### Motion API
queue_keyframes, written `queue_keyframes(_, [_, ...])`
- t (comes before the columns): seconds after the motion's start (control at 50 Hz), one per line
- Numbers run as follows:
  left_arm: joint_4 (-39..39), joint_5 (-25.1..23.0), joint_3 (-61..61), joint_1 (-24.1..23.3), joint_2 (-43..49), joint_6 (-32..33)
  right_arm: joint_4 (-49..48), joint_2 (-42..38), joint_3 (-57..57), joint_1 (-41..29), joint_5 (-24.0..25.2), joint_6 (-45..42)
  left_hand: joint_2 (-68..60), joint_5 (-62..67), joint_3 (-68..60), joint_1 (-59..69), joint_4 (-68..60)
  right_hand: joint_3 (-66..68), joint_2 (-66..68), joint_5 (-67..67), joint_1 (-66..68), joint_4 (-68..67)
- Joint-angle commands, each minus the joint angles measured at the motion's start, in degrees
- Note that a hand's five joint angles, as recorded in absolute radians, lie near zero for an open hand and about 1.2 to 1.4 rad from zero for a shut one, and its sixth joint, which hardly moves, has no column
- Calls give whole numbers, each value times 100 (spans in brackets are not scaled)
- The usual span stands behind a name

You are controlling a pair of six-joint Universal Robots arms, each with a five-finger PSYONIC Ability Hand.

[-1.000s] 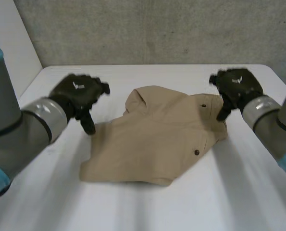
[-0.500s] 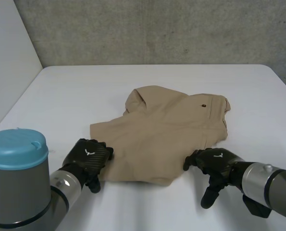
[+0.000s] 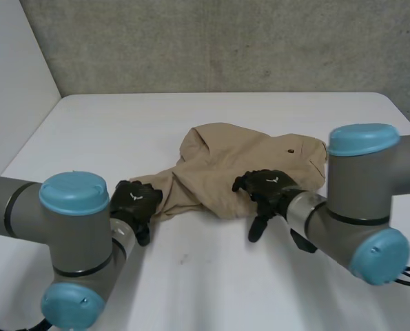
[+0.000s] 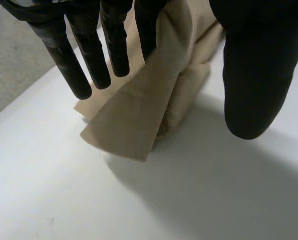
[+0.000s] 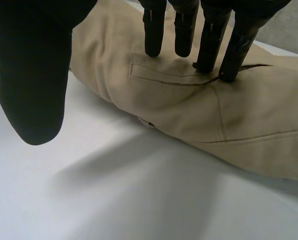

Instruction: Fold the shorts.

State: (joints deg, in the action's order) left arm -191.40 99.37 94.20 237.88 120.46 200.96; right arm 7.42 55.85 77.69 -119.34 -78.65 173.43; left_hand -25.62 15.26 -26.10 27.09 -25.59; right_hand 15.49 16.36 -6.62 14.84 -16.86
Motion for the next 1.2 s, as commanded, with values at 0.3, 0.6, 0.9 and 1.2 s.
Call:
queue_keyframes(0.3, [-134, 3, -851, 504, 672, 14, -48, -1278, -1642, -450, -941, 253, -3618, 3654, -3570, 3471, -3622, 4785, 4698, -4671, 4850, -4647])
queue_keyframes(0.6, [-46, -76, -535, 760, -837, -13, 198, 803, -1230, -362, -968, -897, -5438, 5474, -5390, 5291, -5441, 6451, 6364, -6338, 6516, -6314])
queue_keyframes(0.9, [989, -963, -912, 742, -3932, -57, 1454, 2720, -2011, 191, -696, -1769, -5438, 5474, -5390, 5291, -5441, 6451, 6364, -6338, 6516, -6314])
queue_keyframes(1.2, [1246, -946, -1202, 795, -3478, -48, 2009, 2265, -2099, 579, 51, -1760, -5438, 5474, -5390, 5291, -5441, 6451, 6364, -6338, 6516, -6314])
